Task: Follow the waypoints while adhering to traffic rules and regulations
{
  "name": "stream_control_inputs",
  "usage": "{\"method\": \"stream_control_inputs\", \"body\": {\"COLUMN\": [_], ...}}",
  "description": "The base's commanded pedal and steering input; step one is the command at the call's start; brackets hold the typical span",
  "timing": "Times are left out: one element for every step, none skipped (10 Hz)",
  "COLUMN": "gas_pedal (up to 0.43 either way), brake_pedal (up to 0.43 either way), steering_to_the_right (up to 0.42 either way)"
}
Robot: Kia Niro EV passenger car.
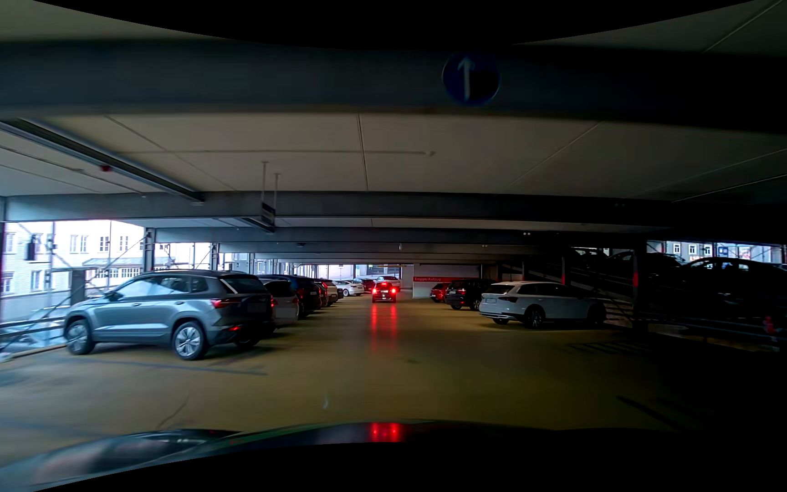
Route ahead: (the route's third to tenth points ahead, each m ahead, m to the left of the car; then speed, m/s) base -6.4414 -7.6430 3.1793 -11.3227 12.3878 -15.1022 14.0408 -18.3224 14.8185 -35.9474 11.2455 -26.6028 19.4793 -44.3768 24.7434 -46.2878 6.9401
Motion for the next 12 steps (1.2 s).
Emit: {"method": "stream_control_inputs", "body": {"gas_pedal": [0.000, 0.000, 0.000, 0.000, 0.000, 0.000, 0.000, 0.000, 0.000, 0.000, 0.000, 0.000], "brake_pedal": [0.000, 0.000, 0.000, 0.000, 0.000, 0.000, 0.000, 0.000, 0.000, 0.000, 0.000, 0.000], "steering_to_the_right": [0.000, 0.000, 0.000, 0.000, 0.000, 0.000, 0.000, -0.002, -0.004, -0.007, -0.007, -0.006]}}
